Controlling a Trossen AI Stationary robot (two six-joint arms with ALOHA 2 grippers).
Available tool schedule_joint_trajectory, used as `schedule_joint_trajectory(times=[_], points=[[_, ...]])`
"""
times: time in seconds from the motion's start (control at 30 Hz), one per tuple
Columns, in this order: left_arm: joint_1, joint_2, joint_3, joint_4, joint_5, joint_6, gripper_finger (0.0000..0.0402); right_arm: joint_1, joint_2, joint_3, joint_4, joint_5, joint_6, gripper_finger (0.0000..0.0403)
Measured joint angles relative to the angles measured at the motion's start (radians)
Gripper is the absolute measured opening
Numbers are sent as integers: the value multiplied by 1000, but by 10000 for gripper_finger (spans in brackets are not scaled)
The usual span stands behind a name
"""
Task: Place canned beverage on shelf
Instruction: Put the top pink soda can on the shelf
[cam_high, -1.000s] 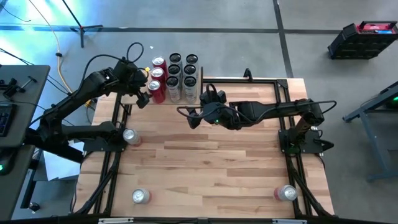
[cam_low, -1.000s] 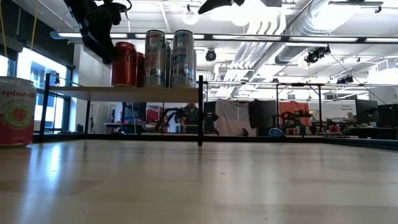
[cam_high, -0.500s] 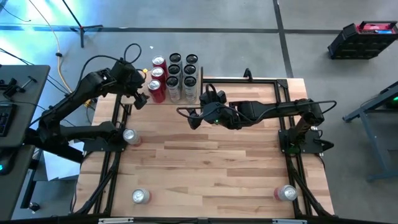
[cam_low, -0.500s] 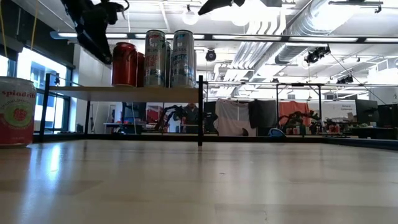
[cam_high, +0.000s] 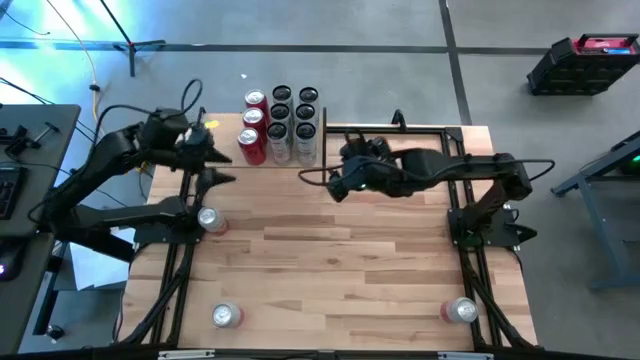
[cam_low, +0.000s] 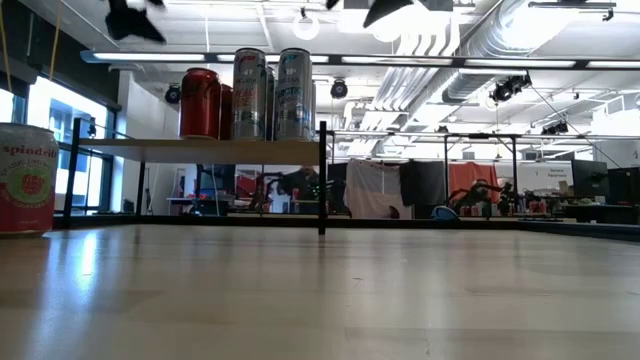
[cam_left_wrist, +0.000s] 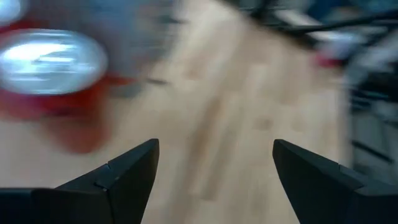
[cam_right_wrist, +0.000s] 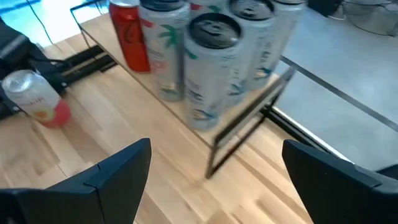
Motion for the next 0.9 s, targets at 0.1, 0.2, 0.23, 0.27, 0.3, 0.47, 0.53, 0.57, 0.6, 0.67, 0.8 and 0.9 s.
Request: schedule_joint_trajectory(times=[0.1, 0.2, 0.23, 0.27, 0.3, 0.47, 0.53, 0.57, 0.6, 0.67, 0.8, 0.9], points=[[-79, -40, 0, 40, 68, -102, 303, -9, -30, 0, -46, -3, -12, 348], [-173, -66, 0, 105, 47, -235, 303, -14, -48, 0, -61, -7, -45, 348], [-203, -69, 0, 134, 39, -273, 303, -17, -48, 0, -59, -9, -60, 348], [-233, -70, 1, 163, 30, -310, 303, -18, -46, 0, -61, -14, -74, 348], [-262, -69, 1, 188, 14, -345, 303, -18, -45, -1, -62, -26, -85, 348], [-422, 21, 2, 274, -85, -468, 303, -17, -38, -1, -78, -126, -157, 348], [-485, 76, 2, 284, -103, -505, 303, -6, -38, -1, -111, -162, -173, 348], [-513, 104, 1, 275, -107, -523, 303, 0, -39, -1, -130, -177, -175, 348], [-540, 129, 1, 261, -108, -544, 303, 9, -42, -1, -153, -189, -176, 348], [-595, 173, 1, 224, -108, -589, 303, 28, -46, -1, -197, -197, -177, 348], [-702, 244, 0, 81, -97, -689, 303, 65, -58, -1, -281, -182, -149, 348], [-780, 269, 15, -25, -94, -762, 303, 95, -64, -1, -330, -172, -91, 348]])
